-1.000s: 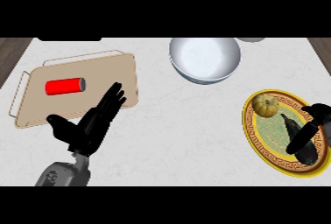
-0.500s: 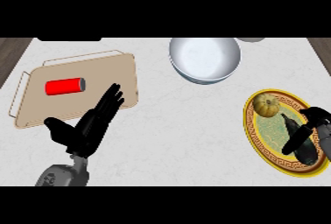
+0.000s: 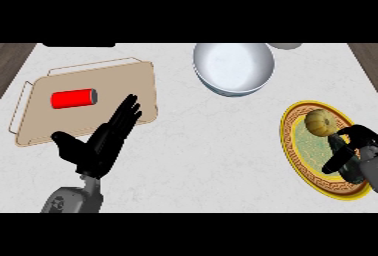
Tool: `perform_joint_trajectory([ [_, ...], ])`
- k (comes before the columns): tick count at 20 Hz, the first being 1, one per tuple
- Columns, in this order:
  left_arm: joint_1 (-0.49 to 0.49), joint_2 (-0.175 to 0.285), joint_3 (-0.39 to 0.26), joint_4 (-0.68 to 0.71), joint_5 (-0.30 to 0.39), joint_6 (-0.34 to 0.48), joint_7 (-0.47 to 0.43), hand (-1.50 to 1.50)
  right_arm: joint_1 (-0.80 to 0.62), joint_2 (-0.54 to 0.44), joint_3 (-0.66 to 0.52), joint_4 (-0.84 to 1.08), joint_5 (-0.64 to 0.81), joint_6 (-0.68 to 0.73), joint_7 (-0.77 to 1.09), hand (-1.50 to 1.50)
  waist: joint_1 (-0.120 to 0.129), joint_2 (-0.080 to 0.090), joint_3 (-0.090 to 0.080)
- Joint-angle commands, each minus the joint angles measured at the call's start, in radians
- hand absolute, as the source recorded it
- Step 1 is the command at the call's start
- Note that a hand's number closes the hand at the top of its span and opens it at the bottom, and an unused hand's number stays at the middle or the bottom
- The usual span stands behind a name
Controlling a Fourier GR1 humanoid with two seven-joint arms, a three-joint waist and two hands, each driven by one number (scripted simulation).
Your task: Pick the eggplant from the plate and place it in the bowl
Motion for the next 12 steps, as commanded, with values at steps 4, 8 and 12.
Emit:
perform_joint_trajectory([
  [4, -0.014, -0.010, 0.036, 0.066, 0.001, -0.059, -0.052, 0.00, 0.003, 0.051, -0.005, 0.052, 0.101, 0.008, -0.085, 1.50, 0.001, 0.007, 0.010],
  [8, 0.042, -0.046, -0.018, -0.022, -0.046, 0.001, -0.014, 0.00, 0.025, 0.057, -0.024, 0.049, 0.100, 0.016, -0.122, 1.50, 0.002, 0.005, 0.011],
  [12, -0.032, -0.023, 0.041, 0.056, -0.013, -0.042, -0.002, 0.00, 0.001, 0.077, -0.002, 0.062, 0.167, 0.018, -0.116, 1.50, 0.001, 0.007, 0.011],
])
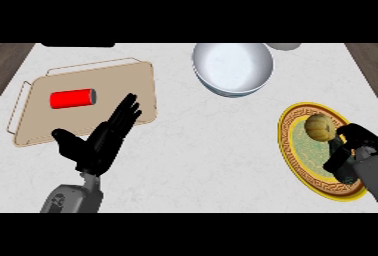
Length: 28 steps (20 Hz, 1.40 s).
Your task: Pick the eggplant from the plate and place it in the bowl
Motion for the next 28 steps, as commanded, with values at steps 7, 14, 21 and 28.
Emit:
perform_joint_trajectory([
  [7, -0.028, -0.023, -0.056, 0.013, -0.005, -0.037, 0.013, 0.00, -0.212, 0.292, 0.434, -0.315, 0.208, 0.050, -0.226, 1.50, 0.124, 0.015, 0.018],
  [14, 0.032, 0.002, -0.004, -0.002, -0.012, -0.017, -0.017, 0.00, -0.266, 0.470, 0.595, -0.415, 0.424, -0.022, -0.082, 1.50, 0.011, 0.006, 0.019],
  [21, -0.001, -0.035, -0.003, 0.018, -0.041, 0.021, -0.010, 0.00, -0.278, 0.482, 0.514, -0.728, 0.445, 0.065, 0.016, 1.50, -0.011, 0.005, 0.019],
  [28, 0.027, -0.036, -0.016, -0.033, -0.047, 0.016, 0.018, 0.00, -0.393, 0.494, 0.345, -0.932, 0.457, 0.238, 0.116, 1.50, -0.004, 0.006, 0.019],
])
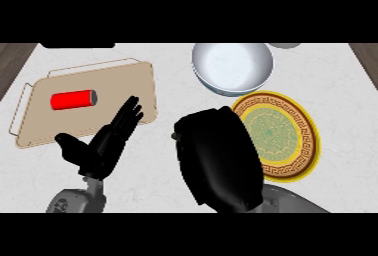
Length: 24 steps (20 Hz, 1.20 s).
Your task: Pick the eggplant from the plate and place it in the bowl
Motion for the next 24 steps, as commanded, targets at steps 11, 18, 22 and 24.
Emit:
perform_joint_trajectory([
  [11, -0.021, -0.002, 0.027, 0.039, -0.007, -0.042, -0.010, 0.00, -0.236, 0.057, -0.367, 0.098, 0.036, 0.093, -0.070, 1.50, 0.007, 0.006, 0.000],
  [18, -0.025, 0.028, 0.070, -0.026, 0.034, -0.070, 0.037, 0.00, -0.257, 0.024, -0.469, 0.388, 0.070, -0.107, -0.290, 1.50, 0.020, 0.009, 0.000],
  [22, 0.019, -0.037, -0.014, -0.022, -0.040, -0.030, 0.002, 0.00, -0.330, 0.013, -0.541, 0.599, 0.070, -0.206, -0.410, 1.50, 0.024, 0.009, 0.000],
  [24, 0.020, -0.011, 0.017, 0.024, -0.021, -0.071, -0.034, 0.00, -0.309, -0.016, -0.542, 0.695, 0.099, -0.293, -0.508, 1.50, 0.025, 0.012, 0.000],
])
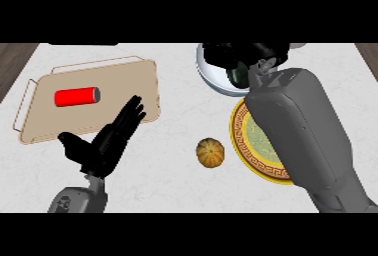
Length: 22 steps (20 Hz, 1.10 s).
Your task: Pick the eggplant from the plate and place it in the bowl
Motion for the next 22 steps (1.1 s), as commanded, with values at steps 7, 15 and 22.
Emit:
perform_joint_trajectory([
  [7, -0.003, 0.006, 0.013, -0.042, 0.001, -0.005, 0.018, 0.00, -0.119, -0.052, -0.080, 0.577, 0.112, -0.333, -0.277, 1.50, 0.024, 0.008, 0.000],
  [15, -0.056, -0.014, -0.017, -0.035, -0.006, -0.009, 0.059, 0.00, -0.248, -0.064, -0.169, 0.934, 0.119, -0.323, -0.186, -1.50, 0.060, 0.023, 0.000],
  [22, -0.075, -0.041, -0.019, 0.003, -0.021, 0.004, 0.023, 0.00, -0.226, -0.092, -0.329, 1.001, -0.045, -0.437, -0.441, -1.50, 0.058, 0.030, 0.002],
])
